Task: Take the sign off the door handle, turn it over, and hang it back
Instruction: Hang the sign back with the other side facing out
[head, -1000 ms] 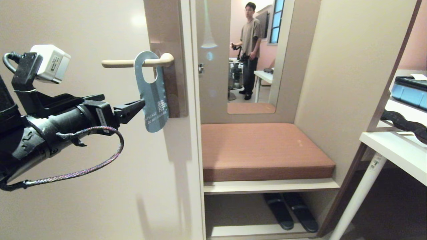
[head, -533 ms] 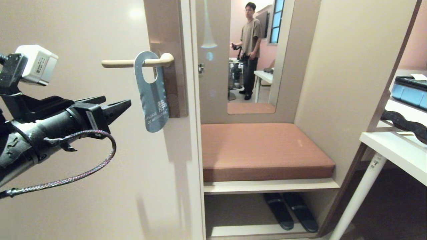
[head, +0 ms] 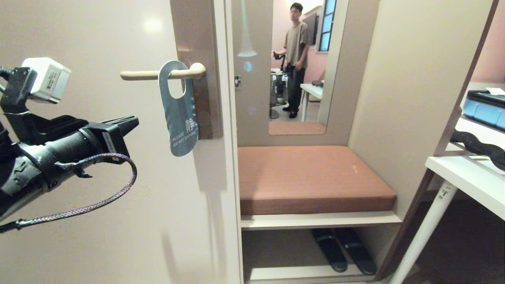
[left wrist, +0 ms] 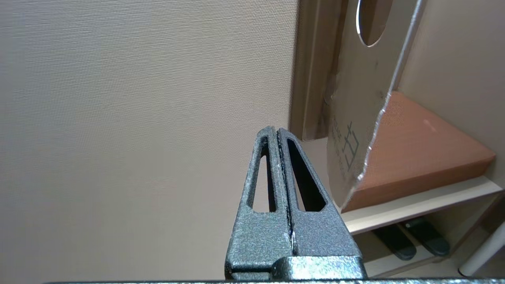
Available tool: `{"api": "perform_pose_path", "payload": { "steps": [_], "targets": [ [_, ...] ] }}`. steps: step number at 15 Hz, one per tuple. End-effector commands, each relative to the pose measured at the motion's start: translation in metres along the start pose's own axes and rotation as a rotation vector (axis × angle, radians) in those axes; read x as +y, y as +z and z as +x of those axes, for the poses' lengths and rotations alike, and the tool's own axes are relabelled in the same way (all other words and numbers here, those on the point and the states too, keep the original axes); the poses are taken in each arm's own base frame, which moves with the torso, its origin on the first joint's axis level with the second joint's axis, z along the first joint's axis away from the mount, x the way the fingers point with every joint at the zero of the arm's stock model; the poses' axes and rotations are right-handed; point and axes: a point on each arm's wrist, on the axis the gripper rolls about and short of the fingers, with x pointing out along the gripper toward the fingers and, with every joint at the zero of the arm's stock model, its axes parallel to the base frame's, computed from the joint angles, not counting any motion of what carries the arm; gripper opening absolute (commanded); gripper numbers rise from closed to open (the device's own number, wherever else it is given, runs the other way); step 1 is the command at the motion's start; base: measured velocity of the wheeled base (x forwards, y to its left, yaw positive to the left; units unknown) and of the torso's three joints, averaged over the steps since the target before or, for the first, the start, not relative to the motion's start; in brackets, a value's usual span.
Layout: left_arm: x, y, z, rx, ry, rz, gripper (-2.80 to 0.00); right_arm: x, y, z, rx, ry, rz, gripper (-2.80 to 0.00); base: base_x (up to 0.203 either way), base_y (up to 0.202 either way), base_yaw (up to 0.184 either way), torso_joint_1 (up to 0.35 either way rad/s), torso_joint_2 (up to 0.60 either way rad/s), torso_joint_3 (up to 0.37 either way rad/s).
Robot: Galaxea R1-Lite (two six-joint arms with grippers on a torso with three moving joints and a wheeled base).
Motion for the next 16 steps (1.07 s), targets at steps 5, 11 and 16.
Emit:
{"api": "perform_pose_path", "payload": {
  "steps": [5,11,16],
  "targets": [
    [-0.018,-0.001,0.028,0.009,-0.059,0.002,-2.80,0.000,0.000,0.000,-0.001,0.000,-0.001,-2.80,0.000,0.000,0.000,0.000,0.00,0.000],
    [-0.051,0.006,0.023,-0.017,-0.190,0.011,-2.80,0.000,0.000,0.000,-0.001,0.000,-0.001,-2.80,0.000,0.000,0.000,0.000,0.00,0.000],
    [-0.052,0.001,0.030,-0.002,-0.187,0.009,-2.80,0.000,0.000,0.000,-0.001,0.000,-0.001,-2.80,0.000,0.000,0.000,0.000,0.00,0.000]
  ]
}}
